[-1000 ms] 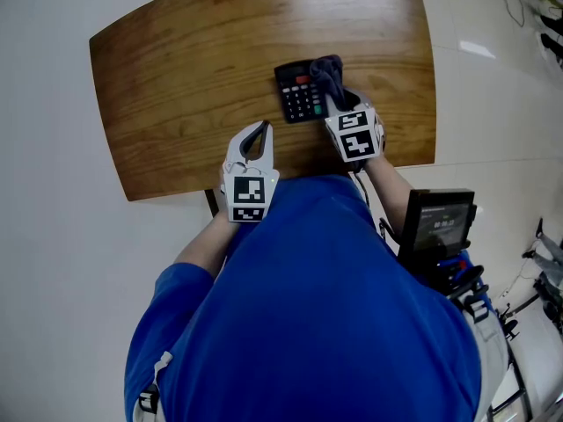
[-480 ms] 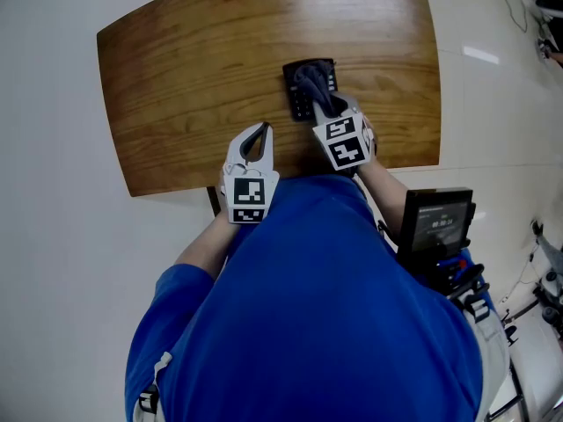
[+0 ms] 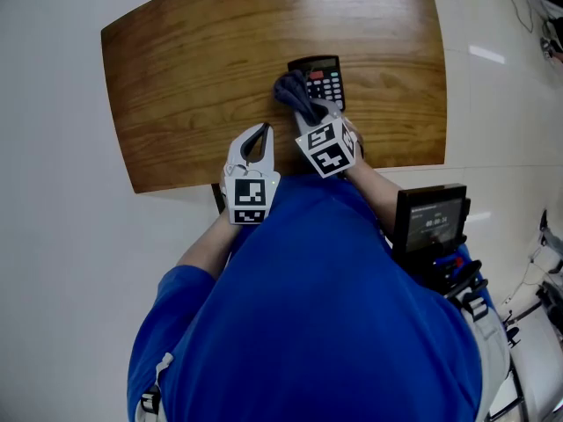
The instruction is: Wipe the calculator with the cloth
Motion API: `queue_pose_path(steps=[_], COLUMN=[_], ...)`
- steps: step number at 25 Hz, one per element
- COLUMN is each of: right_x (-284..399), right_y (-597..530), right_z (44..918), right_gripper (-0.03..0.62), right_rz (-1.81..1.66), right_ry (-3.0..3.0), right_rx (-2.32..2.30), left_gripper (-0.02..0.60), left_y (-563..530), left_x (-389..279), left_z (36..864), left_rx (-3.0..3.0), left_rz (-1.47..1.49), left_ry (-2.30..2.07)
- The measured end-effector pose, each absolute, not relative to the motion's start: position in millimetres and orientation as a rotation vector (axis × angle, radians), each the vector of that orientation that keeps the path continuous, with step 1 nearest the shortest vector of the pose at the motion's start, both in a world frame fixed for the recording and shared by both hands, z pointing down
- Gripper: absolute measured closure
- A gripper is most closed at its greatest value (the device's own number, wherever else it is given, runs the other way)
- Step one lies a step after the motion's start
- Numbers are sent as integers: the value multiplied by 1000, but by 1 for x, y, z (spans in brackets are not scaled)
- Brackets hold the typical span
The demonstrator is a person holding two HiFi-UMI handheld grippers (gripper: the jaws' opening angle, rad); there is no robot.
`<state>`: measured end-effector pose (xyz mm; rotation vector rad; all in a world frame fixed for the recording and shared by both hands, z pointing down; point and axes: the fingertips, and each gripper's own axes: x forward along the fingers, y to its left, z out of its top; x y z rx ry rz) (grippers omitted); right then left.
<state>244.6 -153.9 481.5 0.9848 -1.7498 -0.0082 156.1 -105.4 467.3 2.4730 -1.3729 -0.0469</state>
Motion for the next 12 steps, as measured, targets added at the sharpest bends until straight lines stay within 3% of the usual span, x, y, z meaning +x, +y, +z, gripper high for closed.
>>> queue_pose_path(steps=[12], right_x=[306], right_y=[-171], right_z=[461], right_gripper=[522], right_rz=[37], right_ry=[-1689], right_rx=[1167], left_gripper=[574], left_y=[-117], left_x=[177], left_z=[464], left_rx=[2528], left_rz=[-72], left_ry=[-1316])
